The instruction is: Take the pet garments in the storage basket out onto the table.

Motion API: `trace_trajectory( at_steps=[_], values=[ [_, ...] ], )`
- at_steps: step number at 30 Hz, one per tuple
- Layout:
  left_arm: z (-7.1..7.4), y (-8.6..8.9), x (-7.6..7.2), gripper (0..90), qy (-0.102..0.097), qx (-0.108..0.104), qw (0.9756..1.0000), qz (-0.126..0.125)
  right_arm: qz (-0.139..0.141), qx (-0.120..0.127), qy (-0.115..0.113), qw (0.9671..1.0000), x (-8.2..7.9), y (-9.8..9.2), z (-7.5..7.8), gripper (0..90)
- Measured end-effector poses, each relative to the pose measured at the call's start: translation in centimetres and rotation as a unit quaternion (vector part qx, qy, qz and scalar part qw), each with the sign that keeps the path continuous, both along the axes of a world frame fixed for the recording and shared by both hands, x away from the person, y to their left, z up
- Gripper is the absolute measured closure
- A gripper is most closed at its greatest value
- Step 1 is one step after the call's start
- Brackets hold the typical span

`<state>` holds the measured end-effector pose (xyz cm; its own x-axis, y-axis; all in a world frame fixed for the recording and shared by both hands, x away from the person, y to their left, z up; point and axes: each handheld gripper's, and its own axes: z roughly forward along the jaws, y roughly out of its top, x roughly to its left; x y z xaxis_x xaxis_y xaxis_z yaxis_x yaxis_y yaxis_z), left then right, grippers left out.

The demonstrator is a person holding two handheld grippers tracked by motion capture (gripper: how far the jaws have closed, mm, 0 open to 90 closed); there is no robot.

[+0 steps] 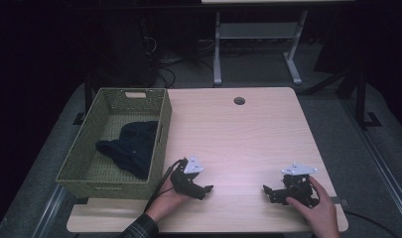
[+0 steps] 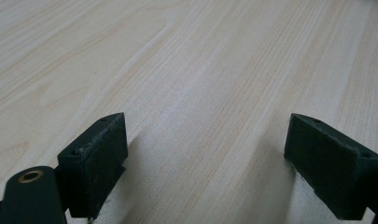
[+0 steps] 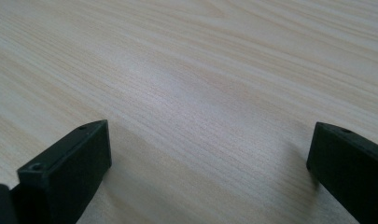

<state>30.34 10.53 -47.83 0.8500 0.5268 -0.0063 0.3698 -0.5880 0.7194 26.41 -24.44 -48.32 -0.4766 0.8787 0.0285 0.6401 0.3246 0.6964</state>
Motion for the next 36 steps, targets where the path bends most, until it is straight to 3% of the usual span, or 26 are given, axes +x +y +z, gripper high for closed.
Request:
trace_trajectory(
  at_steps=[22,36],
  values=[
    [0.1,-0.2,0.1,12.7,0.003,0.007,1.0,-0.003,0.0,0.001,0.0,1.0,0.0,0.0,0.0,0.0],
    [1.1,-0.5,0.6,13.0,0.023,0.015,0.9996,-0.003,0.0,-0.001,0.0,1.0,0.0,0.0,0.0,0.0]
  ],
)
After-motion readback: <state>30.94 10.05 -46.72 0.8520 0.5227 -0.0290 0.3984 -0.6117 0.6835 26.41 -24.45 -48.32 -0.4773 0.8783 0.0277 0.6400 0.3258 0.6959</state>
